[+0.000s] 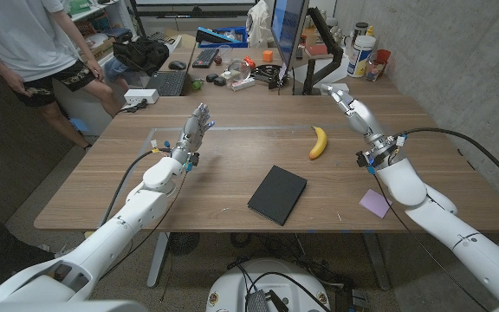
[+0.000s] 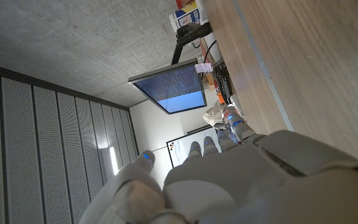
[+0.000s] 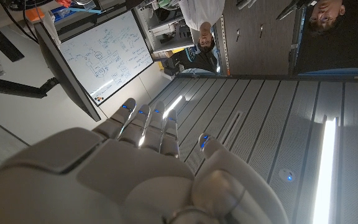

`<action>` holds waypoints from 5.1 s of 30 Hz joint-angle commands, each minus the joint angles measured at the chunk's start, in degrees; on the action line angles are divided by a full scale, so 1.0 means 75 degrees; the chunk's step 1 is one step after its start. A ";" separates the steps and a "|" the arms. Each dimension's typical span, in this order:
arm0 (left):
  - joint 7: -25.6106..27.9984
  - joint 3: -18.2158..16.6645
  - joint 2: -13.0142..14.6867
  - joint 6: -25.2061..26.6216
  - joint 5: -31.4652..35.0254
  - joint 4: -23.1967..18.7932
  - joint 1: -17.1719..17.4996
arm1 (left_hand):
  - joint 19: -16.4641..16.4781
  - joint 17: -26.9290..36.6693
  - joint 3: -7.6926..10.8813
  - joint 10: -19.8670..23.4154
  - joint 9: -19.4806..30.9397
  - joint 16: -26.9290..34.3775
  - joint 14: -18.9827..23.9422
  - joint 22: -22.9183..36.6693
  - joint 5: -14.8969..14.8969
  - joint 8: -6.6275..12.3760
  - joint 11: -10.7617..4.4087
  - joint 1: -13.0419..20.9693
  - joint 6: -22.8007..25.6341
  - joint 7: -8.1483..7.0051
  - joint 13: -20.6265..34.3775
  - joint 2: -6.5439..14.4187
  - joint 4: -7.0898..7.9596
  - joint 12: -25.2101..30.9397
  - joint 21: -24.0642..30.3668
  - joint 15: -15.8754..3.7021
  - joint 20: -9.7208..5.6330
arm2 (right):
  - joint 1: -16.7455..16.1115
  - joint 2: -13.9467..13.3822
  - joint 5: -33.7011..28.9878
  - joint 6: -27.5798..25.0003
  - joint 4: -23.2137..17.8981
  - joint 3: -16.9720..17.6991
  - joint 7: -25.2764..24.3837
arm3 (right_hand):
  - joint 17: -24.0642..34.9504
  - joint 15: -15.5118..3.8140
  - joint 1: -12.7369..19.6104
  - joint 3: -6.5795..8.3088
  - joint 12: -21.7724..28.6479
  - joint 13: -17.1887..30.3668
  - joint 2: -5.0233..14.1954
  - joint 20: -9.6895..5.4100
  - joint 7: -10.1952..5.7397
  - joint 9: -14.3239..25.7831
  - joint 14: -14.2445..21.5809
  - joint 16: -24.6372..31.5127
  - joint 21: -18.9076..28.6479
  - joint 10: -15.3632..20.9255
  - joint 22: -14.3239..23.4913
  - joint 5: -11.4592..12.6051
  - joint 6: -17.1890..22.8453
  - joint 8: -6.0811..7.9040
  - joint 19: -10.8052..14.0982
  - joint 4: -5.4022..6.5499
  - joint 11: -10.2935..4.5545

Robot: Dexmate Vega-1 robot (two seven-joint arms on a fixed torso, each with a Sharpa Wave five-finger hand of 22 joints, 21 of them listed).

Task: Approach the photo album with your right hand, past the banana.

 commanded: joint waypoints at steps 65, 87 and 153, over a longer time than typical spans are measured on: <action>0.0055 0.0020 0.0058 0.0027 0.0041 -0.0211 0.0137 | -0.1486 0.0006 -0.0133 -0.1114 0.0030 0.0070 -0.1388 0.0032 0.0092 0.0042 0.0008 -0.0011 -0.1046 -0.0029 0.0017 0.0943 -0.0005 0.0039 0.0092 -0.0084 -0.0217 | -0.0780 -0.0640 -0.3160 -0.0036 -0.1110 0.0368 -0.1422 | 0.0010 -0.0068 0.0269 0.0184 -0.0115 0.0018 0.0401 -0.0668 -0.0080 0.0023 0.0051 -0.0084 -0.0053 -0.0008 0.0003 0.0012 0.0132 -0.0073 0.0054 -0.0147 -0.0110; 0.0005 -0.0013 0.0100 0.0017 -0.0002 -0.0182 0.0165 | -0.1515 0.0005 -0.0164 -0.1137 0.0029 0.0066 -0.1401 0.0029 0.0108 0.0046 0.0010 -0.0011 -0.1026 -0.0062 0.0016 0.0942 -0.0005 0.0032 0.0103 -0.0083 -0.0169 | -0.0757 -0.0894 -0.3457 -0.0348 -0.1336 0.0103 -0.1478 | 0.0011 -0.0065 0.0331 0.0195 -0.0156 0.0018 0.0411 -0.0661 -0.0124 0.0031 0.0041 -0.0073 -0.0074 -0.0054 -0.0001 0.0012 0.0139 -0.0080 0.0065 -0.0211 -0.0155; 0.0043 0.0021 0.0077 0.0020 0.0026 -0.0151 0.0211 | -0.1554 0.0003 -0.0224 -0.1163 0.0029 0.0061 -0.1412 0.0021 0.0151 0.0042 -0.0001 -0.0007 -0.1029 -0.0073 0.0016 0.0955 -0.0005 0.0033 0.0140 -0.0082 -0.0127 | -0.0295 -0.1514 -0.3945 -0.0837 -0.1557 -0.0891 -0.0976 | 0.0029 -0.0095 0.0391 0.0170 -0.0205 0.0024 0.0464 -0.0654 -0.0126 0.0049 -0.0040 -0.0058 -0.0143 -0.0092 -0.0001 -0.0006 0.0116 -0.0102 0.0055 -0.0265 -0.0173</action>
